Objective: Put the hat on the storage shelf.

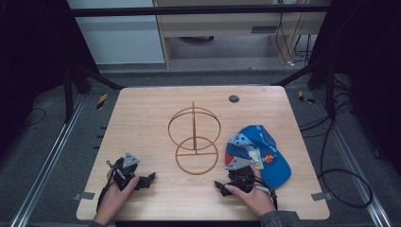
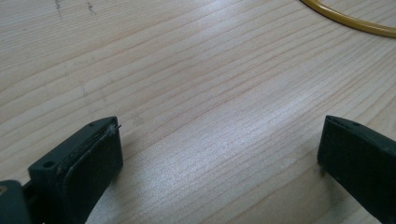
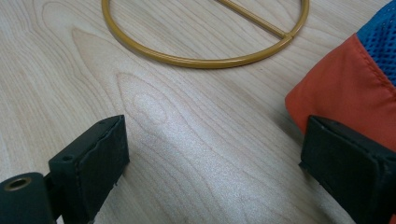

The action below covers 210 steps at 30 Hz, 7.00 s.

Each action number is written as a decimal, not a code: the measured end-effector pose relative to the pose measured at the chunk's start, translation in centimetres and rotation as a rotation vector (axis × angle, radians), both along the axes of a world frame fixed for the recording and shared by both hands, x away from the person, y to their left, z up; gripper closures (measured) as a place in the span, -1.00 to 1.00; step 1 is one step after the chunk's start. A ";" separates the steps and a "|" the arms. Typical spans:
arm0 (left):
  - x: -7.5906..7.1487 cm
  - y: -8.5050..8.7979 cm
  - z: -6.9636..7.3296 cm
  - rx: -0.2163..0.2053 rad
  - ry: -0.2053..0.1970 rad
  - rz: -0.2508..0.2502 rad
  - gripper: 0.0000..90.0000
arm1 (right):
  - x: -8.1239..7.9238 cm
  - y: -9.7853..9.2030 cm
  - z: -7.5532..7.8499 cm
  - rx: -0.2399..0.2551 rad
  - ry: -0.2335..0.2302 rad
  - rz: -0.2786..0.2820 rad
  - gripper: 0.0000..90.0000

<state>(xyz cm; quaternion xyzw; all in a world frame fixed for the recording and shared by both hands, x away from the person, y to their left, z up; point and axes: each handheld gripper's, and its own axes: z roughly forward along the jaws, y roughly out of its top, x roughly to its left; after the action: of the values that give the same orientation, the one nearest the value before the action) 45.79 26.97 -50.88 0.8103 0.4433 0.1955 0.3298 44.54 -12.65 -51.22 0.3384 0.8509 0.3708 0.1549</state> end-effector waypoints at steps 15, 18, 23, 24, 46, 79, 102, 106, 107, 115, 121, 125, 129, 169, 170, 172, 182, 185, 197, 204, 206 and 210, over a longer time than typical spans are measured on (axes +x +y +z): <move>0.0 0.0 0.0 -0.002 0.000 -0.001 -1.00 | -0.3 -0.2 0.4 -0.030 0.002 -0.011 -0.76; 0.0 0.0 0.0 -0.002 0.000 -0.001 -1.00 | -0.7 -0.3 0.8 -0.051 0.009 0.000 -0.75; 0.0 0.0 0.0 -0.004 -0.001 0.000 -1.00 | -1.7 -0.9 2.9 -0.054 -0.020 0.025 -0.75; 0.0 0.0 0.0 -0.005 -0.002 0.001 -1.00 | -1.8 -1.2 3.2 -0.056 -0.025 0.025 -0.75; 0.0 0.0 0.0 -0.005 -0.001 0.001 -1.00 | -0.8 -10.7 8.3 -0.175 0.035 -0.110 -0.44; 0.0 0.0 0.0 -0.005 -0.001 0.001 -1.00 | 7.5 -11.1 9.3 -0.201 0.243 -0.143 0.50; 0.0 0.0 0.0 -0.005 -0.001 0.001 -1.00 | 6.7 -12.2 14.3 -0.145 0.239 -0.087 1.00; 0.0 0.0 0.0 -0.005 -0.001 0.001 -1.00 | 6.5 -12.3 16.1 -0.140 0.224 -0.085 1.00; 0.0 0.0 0.0 -0.005 -0.001 0.001 -1.00 | 6.5 -12.3 16.4 -0.140 0.219 -0.083 1.00; 0.0 0.0 0.0 -0.005 -0.001 0.001 -1.00 | 6.0 -12.6 19.0 -0.112 0.191 -0.073 1.00; 0.0 0.0 0.0 -0.005 -0.001 0.001 -1.00 | 5.5 -13.1 20.8 -0.079 0.154 -0.073 1.00; 0.0 0.0 0.0 -0.005 -0.001 0.001 -1.00 | 5.1 -13.6 22.0 -0.053 0.126 -0.075 1.00; 0.0 0.0 0.0 -0.005 -0.001 0.001 -1.00 | 4.8 -13.8 23.0 -0.028 0.111 -0.067 1.00; 0.0 0.0 0.0 -0.007 -0.002 0.002 -1.00 | 3.0 -10.4 30.1 0.116 -0.089 0.013 1.00; 0.0 -0.1 0.0 -0.008 -0.003 0.004 -1.00 | 3.0 -10.3 30.2 0.116 -0.092 0.015 1.00; 0.0 -0.1 0.0 -0.009 -0.003 0.004 -1.00 | 3.0 -10.2 30.4 0.114 -0.093 0.018 1.00; 0.0 -0.1 -0.1 -0.010 -0.005 0.005 -1.00 | 3.2 -8.9 31.0 0.098 -0.095 0.040 1.00; 0.0 -0.1 0.0 -0.008 -0.005 0.004 -1.00 | 3.3 -8.5 31.1 0.090 -0.094 0.046 1.00; 0.0 0.0 0.0 -0.006 -0.003 0.002 -1.00 | 3.5 -7.4 31.7 0.069 -0.090 0.065 1.00; 0.0 0.0 0.0 -0.004 0.000 0.002 -1.00 | 4.1 -5.7 32.3 0.045 -0.086 0.086 1.00; 0.0 -0.1 0.0 -0.006 -0.001 0.004 -1.00 | 4.4 -5.2 32.4 0.044 -0.084 0.090 1.00; 0.0 -0.1 0.0 -0.005 -0.001 0.003 -1.00 | 4.9 -4.2 32.5 0.040 -0.079 0.100 1.00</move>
<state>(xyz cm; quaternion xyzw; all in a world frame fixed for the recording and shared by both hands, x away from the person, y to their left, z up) 45.78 26.92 -50.89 0.8085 0.4449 0.1954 0.3319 49.48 -16.82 -18.72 0.2835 0.8524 0.4080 0.1628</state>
